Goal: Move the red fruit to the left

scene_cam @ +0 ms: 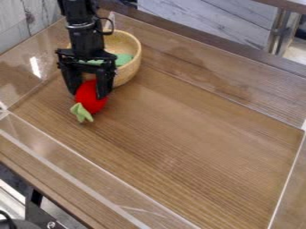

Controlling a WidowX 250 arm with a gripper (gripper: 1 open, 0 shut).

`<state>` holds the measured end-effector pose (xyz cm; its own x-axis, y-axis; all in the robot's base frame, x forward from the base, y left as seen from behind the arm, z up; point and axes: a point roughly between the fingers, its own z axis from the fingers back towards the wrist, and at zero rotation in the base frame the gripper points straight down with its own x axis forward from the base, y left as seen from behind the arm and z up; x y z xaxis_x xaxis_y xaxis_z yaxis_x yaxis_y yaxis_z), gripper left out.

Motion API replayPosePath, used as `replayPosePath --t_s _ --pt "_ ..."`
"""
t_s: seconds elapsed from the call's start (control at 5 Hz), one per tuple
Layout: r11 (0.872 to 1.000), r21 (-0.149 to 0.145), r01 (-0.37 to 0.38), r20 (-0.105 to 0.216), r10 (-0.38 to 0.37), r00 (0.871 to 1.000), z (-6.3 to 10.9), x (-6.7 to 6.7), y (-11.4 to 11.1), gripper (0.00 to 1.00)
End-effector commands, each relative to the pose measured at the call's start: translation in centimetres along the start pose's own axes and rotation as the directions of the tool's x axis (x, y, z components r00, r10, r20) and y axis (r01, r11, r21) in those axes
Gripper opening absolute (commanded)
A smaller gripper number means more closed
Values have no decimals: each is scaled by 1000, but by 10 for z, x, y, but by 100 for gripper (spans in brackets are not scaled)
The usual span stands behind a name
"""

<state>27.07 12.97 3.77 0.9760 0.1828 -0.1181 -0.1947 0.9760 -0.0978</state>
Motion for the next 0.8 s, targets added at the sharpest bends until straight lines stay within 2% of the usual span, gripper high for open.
replayPosePath --t_s 0.0,0.4,0.6 --pt "997 19 69 36 -70 997 6 11 -14 100" --pt "995 6 98 23 -98 995 8 13 -23 100" --pt "998 -11 69 24 -69 997 19 9 -16 100"
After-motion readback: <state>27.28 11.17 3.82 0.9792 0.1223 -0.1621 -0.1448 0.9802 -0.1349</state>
